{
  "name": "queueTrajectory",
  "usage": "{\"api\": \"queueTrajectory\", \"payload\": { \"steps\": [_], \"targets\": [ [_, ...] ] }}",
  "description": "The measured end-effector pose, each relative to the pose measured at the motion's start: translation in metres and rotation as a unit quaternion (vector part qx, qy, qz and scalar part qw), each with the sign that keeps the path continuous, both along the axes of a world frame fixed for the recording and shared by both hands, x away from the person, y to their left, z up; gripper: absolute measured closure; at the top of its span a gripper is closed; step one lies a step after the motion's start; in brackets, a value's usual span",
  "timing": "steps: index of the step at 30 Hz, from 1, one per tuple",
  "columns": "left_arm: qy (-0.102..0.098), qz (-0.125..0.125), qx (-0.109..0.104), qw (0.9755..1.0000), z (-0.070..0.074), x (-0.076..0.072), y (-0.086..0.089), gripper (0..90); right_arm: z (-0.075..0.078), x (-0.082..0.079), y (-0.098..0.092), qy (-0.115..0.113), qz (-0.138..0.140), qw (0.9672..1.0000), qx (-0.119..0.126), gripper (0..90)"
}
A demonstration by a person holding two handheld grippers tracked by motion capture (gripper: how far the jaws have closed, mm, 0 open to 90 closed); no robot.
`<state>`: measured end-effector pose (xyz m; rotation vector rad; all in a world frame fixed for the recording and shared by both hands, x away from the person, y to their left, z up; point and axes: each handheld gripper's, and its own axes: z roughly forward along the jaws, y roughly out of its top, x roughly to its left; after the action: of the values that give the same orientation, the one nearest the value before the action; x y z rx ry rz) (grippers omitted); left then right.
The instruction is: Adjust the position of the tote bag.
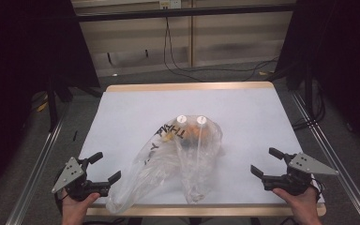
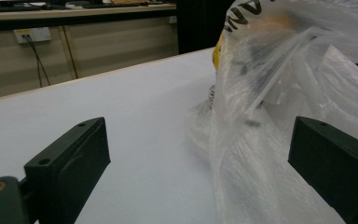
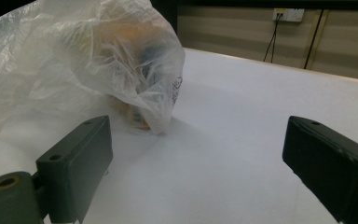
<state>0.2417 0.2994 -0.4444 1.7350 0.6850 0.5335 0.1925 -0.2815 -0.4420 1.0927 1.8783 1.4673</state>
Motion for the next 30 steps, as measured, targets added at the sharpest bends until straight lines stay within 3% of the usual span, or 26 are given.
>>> {"api": "queueTrajectory", "payload": {
  "steps": [3, 7, 8, 11, 12, 17, 19, 20, 21, 23, 28, 30],
  "targets": [
    [0.011, -0.003, -0.014, 0.9998, -0.001, 0.000, 0.000, 6.2, -0.001, 0.002, 0.000, 0.009, -0.001, 1.0000, -0.003, 9.3],
    [0.009, -0.002, -0.009, 0.9999, 0.000, 0.000, 0.001, 7.0, 0.000, 0.002, 0.000, 0.019, 0.000, 0.9998, -0.005, 12.0],
    [0.009, -0.008, 0.004, 0.9999, 0.000, 0.000, 0.000, 7.3, 0.001, 0.002, 0.001, 0.025, 0.002, 0.9997, -0.004, 14.0],
    [0.009, -0.012, -0.005, 0.9999, 0.000, -0.001, -0.003, 8.3, 0.002, 0.002, 0.002, 0.032, 0.008, 0.9995, -0.004, 15.5],
    [0.009, -0.014, 0.005, 0.9999, 0.000, -0.001, -0.003, 8.3, 0.003, 0.002, 0.003, 0.035, 0.012, 0.9993, 0.000, 17.1],
    [0.013, -0.023, 0.013, 0.9996, 0.001, -0.004, -0.008, 10.8, 0.008, 0.000, 0.009, 0.042, 0.040, 0.9983, -0.005, 23.9],
    [0.019, -0.028, 0.000, 0.9994, 0.001, -0.006, -0.010, 13.2, 0.011, -0.003, 0.014, 0.044, 0.067, 0.9967, -0.001, 30.3],
    [0.016, -0.030, 0.010, 0.9994, 0.001, -0.006, -0.009, 13.2, 0.011, -0.003, 0.014, 0.044, 0.067, 0.9967, -0.001, 30.3],
    [0.020, -0.031, 0.003, 0.9993, 0.001, -0.007, -0.011, 14.1, 0.011, -0.003, 0.016, 0.044, 0.074, 0.9963, -0.002, 32.0],
    [0.021, -0.041, 0.007, 0.9989, 0.002, -0.008, -0.014, 16.1, 0.013, -0.005, 0.024, 0.048, 0.099, 0.9938, -0.013, 37.2],
    [0.021, -0.043, -0.002, 0.9989, 0.002, -0.009, -0.015, 19.4, 0.017, -0.009, 0.036, 0.054, 0.129, 0.9900, -0.020, 45.9],
    [0.021, -0.046, 0.006, 0.9987, 0.002, -0.009, -0.015, 19.8, 0.018, -0.010, 0.041, 0.054, 0.144, 0.9878, -0.023, 48.4]
  ]
}}
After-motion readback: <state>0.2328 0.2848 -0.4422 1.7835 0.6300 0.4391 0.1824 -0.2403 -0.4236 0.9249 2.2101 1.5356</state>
